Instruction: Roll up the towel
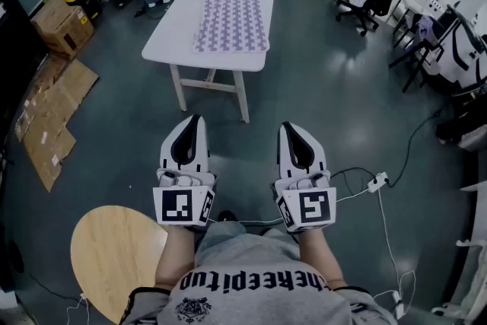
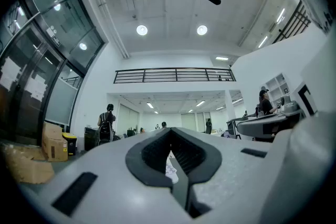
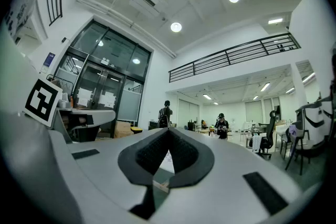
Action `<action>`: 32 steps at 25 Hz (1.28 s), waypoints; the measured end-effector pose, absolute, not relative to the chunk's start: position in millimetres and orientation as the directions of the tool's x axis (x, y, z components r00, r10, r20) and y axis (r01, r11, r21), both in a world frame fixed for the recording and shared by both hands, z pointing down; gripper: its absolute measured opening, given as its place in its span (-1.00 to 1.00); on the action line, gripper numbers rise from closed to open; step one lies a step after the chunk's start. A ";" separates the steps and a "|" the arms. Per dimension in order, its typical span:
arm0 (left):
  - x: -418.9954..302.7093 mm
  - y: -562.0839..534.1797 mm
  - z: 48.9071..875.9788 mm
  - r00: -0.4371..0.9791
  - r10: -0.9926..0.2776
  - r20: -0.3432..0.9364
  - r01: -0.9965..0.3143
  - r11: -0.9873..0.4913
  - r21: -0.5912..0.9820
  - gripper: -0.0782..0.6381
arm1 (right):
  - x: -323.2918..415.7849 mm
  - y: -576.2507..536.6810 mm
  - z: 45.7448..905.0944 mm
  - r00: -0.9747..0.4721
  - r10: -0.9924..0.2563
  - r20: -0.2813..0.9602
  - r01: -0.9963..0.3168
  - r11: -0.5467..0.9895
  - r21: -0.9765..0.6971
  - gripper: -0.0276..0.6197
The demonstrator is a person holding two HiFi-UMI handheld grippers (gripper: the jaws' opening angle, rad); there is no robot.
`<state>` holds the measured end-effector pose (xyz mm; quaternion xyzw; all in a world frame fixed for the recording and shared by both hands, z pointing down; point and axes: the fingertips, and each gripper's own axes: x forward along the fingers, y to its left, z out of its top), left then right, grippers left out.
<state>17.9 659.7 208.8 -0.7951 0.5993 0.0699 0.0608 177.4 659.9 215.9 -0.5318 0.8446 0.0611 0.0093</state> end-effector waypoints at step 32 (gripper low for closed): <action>-26.0 634.0 221.6 0.284 -0.940 -0.191 -0.958 -0.284 -0.026 -0.77 | 138.7 634.2 221.1 -0.412 -0.904 -0.114 -0.909 0.400 0.115 -0.91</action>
